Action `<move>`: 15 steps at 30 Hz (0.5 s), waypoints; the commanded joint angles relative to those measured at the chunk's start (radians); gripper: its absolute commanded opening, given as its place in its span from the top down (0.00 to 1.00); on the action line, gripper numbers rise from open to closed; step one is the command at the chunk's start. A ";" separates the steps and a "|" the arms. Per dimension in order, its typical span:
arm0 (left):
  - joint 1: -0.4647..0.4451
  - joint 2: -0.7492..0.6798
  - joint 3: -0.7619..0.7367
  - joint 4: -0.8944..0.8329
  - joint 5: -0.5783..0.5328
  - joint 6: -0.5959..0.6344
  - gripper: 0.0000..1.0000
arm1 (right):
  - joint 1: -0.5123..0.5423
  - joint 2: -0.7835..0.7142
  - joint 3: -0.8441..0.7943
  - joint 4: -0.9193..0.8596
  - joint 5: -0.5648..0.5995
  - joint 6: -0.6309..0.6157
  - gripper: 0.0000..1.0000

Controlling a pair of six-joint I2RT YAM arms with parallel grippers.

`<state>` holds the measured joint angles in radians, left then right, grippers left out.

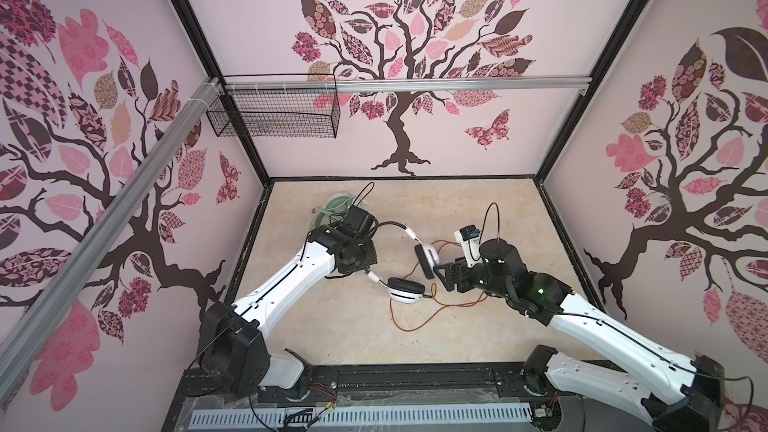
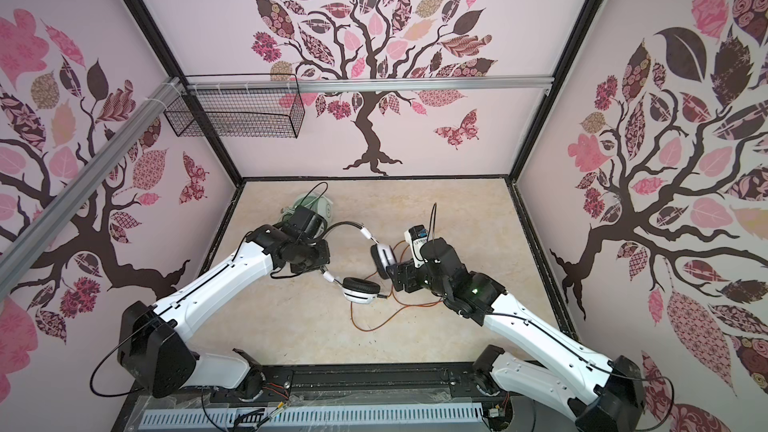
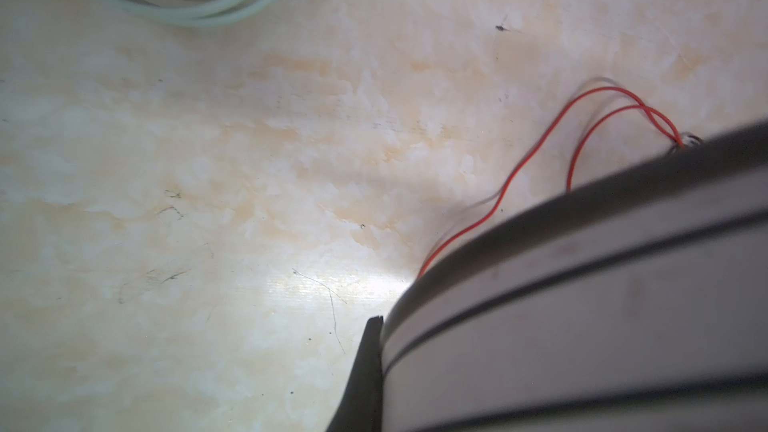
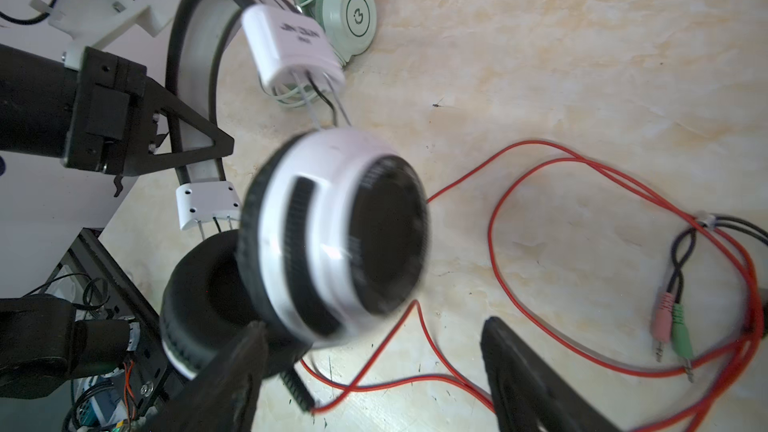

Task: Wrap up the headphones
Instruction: 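Keep the headband in the left gripper while the right releases the earcup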

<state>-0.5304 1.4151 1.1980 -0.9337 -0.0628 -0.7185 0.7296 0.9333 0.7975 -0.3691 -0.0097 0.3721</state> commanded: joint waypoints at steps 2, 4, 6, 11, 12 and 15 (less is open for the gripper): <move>0.028 -0.029 -0.007 -0.035 -0.083 -0.009 1.00 | -0.010 -0.083 0.035 -0.107 0.033 0.001 0.09; 0.030 -0.041 -0.016 -0.052 -0.083 -0.009 1.00 | -0.013 -0.117 0.029 -0.120 0.035 0.016 0.08; 0.030 -0.054 -0.020 -0.073 -0.079 -0.011 1.00 | -0.019 -0.140 0.026 -0.146 0.048 0.027 0.08; 0.030 -0.078 -0.007 -0.145 -0.067 -0.050 1.00 | -0.043 -0.177 -0.032 -0.163 0.058 0.074 0.09; 0.029 -0.075 0.009 -0.184 -0.092 -0.088 1.00 | -0.058 -0.188 -0.051 -0.159 0.041 0.089 0.09; 0.029 -0.063 0.076 -0.290 -0.091 -0.135 1.00 | -0.155 -0.215 -0.130 -0.115 -0.088 0.126 0.10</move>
<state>-0.4980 1.3621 1.1992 -1.1217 -0.1574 -0.7822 0.6437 0.7403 0.7242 -0.4831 -0.0017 0.4446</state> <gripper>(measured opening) 0.069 0.903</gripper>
